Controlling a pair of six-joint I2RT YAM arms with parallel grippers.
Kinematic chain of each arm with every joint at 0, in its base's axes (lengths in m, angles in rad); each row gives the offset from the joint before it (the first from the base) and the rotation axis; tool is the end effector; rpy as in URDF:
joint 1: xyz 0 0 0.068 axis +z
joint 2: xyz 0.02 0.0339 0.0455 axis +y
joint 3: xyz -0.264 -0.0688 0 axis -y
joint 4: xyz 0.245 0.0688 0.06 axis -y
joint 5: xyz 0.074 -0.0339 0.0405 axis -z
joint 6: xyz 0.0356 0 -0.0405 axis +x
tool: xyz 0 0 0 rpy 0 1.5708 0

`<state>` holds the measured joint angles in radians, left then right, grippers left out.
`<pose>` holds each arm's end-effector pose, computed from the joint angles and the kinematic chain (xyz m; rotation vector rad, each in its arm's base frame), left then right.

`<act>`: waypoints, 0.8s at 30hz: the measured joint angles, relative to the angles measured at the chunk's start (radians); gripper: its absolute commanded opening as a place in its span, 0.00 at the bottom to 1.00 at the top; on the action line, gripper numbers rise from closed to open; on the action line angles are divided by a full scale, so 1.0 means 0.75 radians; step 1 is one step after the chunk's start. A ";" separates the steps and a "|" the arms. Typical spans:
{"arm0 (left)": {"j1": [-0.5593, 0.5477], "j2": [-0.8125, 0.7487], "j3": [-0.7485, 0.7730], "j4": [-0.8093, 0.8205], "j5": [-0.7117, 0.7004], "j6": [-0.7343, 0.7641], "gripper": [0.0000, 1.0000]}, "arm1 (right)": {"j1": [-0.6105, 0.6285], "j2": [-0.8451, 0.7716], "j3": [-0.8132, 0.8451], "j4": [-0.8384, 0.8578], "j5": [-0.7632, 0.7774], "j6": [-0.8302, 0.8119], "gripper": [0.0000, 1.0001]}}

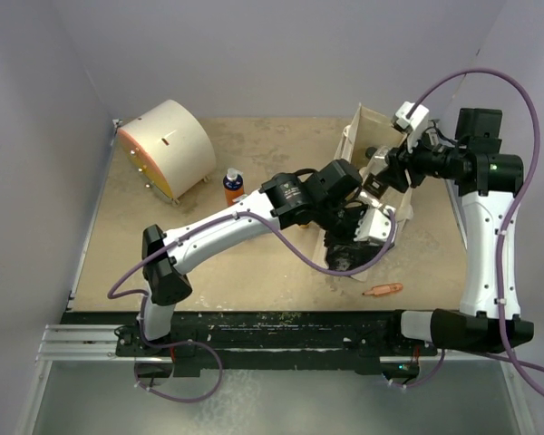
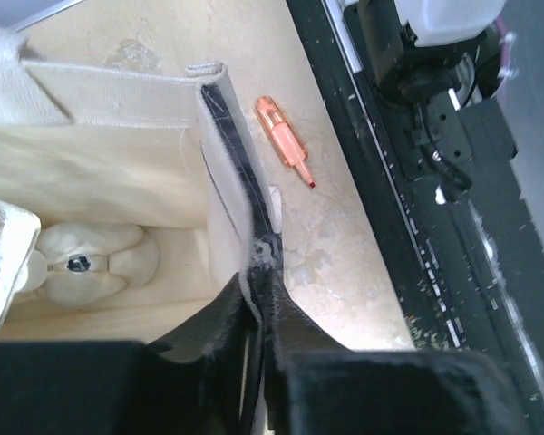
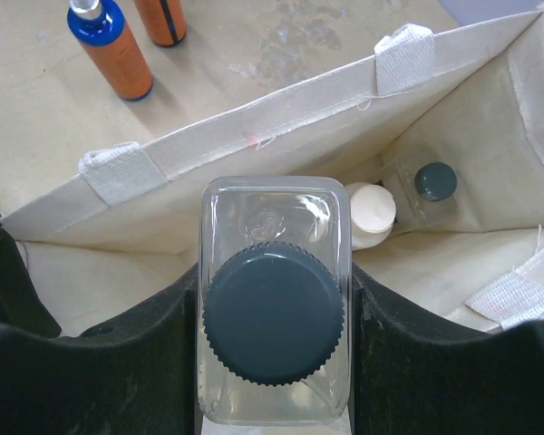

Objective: Place the personal care products into the canvas bag
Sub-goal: Place the care product in the canvas bag.

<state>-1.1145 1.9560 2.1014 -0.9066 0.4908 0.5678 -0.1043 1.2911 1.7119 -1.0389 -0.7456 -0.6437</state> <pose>0.1741 -0.3927 0.3803 1.9263 1.3832 -0.8414 0.2291 0.0003 0.4640 -0.9163 1.8092 0.3490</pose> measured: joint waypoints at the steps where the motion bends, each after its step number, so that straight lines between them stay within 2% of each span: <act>1: -0.009 -0.006 -0.019 0.001 -0.005 0.018 0.02 | 0.000 0.006 -0.002 -0.010 -0.007 -0.013 0.00; 10: -0.043 -0.068 -0.181 0.042 -0.040 0.134 0.00 | 0.000 0.051 -0.040 -0.114 -0.028 -0.216 0.00; 18: -0.048 -0.070 -0.189 0.047 -0.049 0.167 0.00 | 0.000 0.204 -0.040 -0.262 -0.120 -0.469 0.00; 24: -0.055 -0.070 -0.189 0.047 -0.057 0.168 0.00 | 0.000 0.249 -0.088 -0.263 -0.137 -0.575 0.00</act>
<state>-1.1557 1.9034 1.9594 -0.8715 0.4480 0.6937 -0.1043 1.4780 1.6459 -1.2366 -0.8486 -1.0748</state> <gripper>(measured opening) 0.009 0.518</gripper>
